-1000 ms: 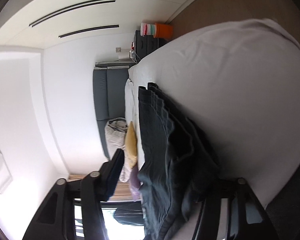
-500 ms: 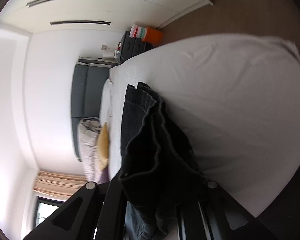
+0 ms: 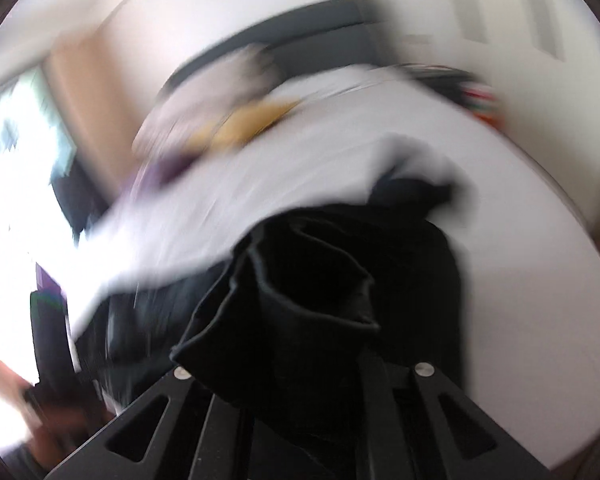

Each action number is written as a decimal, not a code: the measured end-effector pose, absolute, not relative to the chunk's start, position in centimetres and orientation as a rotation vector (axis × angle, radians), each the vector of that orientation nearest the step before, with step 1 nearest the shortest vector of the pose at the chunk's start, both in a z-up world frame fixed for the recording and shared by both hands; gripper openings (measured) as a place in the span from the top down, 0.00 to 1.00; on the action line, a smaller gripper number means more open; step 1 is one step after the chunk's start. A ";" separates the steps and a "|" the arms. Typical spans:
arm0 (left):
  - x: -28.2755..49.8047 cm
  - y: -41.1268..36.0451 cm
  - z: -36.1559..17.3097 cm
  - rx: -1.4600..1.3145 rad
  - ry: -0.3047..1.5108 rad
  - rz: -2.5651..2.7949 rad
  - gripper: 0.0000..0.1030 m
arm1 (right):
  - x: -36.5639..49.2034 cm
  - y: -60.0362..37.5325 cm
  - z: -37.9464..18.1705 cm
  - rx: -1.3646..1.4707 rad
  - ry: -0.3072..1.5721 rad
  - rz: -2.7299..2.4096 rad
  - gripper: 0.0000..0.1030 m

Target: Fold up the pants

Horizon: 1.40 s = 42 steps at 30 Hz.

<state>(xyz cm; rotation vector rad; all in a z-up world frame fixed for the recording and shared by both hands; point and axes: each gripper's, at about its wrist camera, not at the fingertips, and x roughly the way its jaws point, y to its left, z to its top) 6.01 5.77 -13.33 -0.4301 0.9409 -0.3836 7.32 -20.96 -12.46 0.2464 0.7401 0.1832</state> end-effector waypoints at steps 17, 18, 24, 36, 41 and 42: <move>10.5 5.9 -15.7 -0.765 1.127 -0.612 0.18 | 4.3 -12.1 -16.2 -0.134 0.715 0.178 0.94; 10.9 5.8 -15.7 -0.791 1.133 -0.620 0.18 | 4.1 -12.3 -15.9 -0.114 0.706 0.178 0.94; 11.3 6.5 -16.3 -0.937 1.176 -0.626 0.18 | 4.5 -17.2 -14.3 0.217 0.709 0.202 0.94; 15.3 2.7 -16.2 -0.981 1.260 -0.720 0.17 | 2.6 -12.3 -14.7 -0.177 0.678 0.132 0.94; 17.0 1.0 -16.7 -0.927 1.293 -0.723 0.40 | 2.4 -10.6 -15.6 -0.266 0.692 0.104 0.94; 17.3 0.6 -16.7 -0.904 1.306 -0.727 0.74 | 2.4 -10.1 -15.8 -0.284 0.693 0.100 0.94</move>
